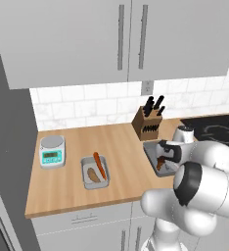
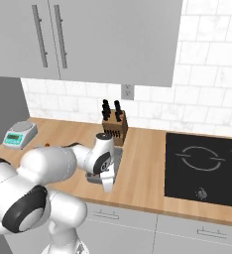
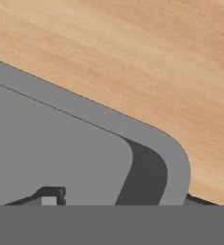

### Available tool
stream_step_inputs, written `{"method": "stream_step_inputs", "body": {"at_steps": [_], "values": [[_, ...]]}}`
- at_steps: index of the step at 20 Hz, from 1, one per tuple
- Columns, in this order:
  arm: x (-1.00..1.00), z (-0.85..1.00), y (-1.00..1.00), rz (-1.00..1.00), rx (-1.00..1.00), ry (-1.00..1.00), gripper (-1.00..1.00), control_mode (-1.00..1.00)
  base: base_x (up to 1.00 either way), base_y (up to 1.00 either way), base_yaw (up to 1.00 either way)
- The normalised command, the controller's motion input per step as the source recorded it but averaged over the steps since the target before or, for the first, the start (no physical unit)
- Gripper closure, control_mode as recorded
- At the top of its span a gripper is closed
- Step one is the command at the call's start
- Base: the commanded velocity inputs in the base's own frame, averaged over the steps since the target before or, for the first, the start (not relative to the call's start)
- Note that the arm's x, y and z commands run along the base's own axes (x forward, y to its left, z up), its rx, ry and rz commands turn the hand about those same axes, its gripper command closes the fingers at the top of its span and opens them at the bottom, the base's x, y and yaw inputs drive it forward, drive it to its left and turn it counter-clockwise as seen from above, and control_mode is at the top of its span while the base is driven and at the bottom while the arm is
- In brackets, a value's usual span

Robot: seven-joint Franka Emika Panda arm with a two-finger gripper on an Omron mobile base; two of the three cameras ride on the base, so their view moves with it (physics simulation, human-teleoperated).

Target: Take the meat container that has the chicken drumstick and place it on the second highest rack of the freezer. Then take the vegetable container that has the carrot and sweet potato and place it on the highest rack of the freezer.

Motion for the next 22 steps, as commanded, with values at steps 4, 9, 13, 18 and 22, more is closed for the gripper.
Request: {"method": "stream_step_inputs", "body": {"at_steps": [4, 9, 13, 18, 22], "values": [[0.0, 0.0, 0.0, 0.0, 0.0, 0.0, 1.0, -1.0, 0.0, 0.0, 0.0], [0.0, 0.01, 0.0, -0.04, 0.0, 0.0, 1.0, -1.0, 0.0, 0.0, 0.0], [-0.11, 0.29, 0.0, -0.1, 0.0, 0.0, 1.0, -1.0, 0.0, 0.0, 0.0], [-0.01, 0.47, 0.0, -0.11, 0.0, 0.0, 1.0, -1.0, 0.0, 0.0, 0.0], [-0.07, 0.44, 0.0, -0.09, 0.0, 0.0, 1.0, -1.0, 0.0, 0.0, 0.0]]}}
